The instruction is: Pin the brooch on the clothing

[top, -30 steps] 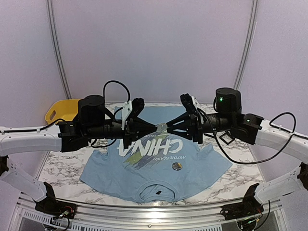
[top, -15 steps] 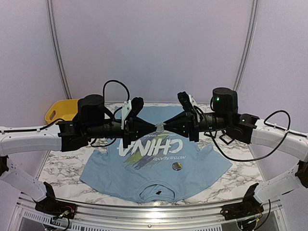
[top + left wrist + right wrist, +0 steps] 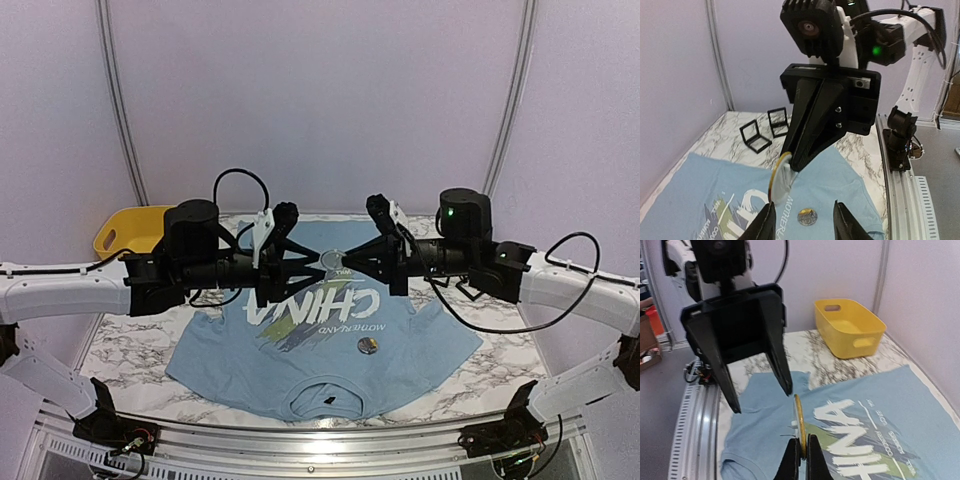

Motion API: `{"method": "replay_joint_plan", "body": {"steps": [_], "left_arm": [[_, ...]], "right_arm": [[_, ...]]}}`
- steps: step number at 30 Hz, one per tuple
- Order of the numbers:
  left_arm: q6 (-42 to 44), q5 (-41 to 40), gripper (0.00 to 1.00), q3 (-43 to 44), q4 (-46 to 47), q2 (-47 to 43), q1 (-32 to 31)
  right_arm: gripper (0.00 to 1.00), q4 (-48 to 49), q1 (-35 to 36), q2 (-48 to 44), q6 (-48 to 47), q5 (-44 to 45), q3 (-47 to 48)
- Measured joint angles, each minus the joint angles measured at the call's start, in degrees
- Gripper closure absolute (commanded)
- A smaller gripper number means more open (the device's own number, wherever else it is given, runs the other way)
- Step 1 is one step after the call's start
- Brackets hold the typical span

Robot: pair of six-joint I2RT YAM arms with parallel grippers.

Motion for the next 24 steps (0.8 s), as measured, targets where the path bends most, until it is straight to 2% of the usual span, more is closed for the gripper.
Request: {"method": "replay_joint_plan", "body": {"steps": [4, 7, 11, 16, 22, 24], "left_arm": [[0.94, -4.52, 0.61, -3.58, 0.24, 2.56, 0.70], [2.80, -7.23, 0.60, -5.27, -0.28, 7.89, -0.68], [4.76, -9.05, 0.54, -4.96, -1.01, 16.92, -3.23], [7.87, -11.19, 0.49, -2.47, -1.79, 26.03, -5.68], [10.21, -14.14, 0.52, 0.81, -2.86, 31.54, -6.75], [10.99, -15.10, 0.59, 2.32, -3.93, 33.07, -6.88]], "right_arm": [[1.00, 0.70, 0.07, 0.48, -0.76, 15.17, -6.43], [1.00, 2.01, 0.63, 2.21, -1.38, 24.00, -11.67], [1.00, 7.19, 1.55, 3.76, -2.97, 31.26, -19.87], [1.00, 14.53, 1.68, 5.97, -5.42, 35.39, -25.86], [1.00, 19.50, 1.68, 8.26, -6.64, 35.89, -26.18], [1.00, 20.48, 1.68, 8.28, -6.75, 35.56, -26.18]]}}
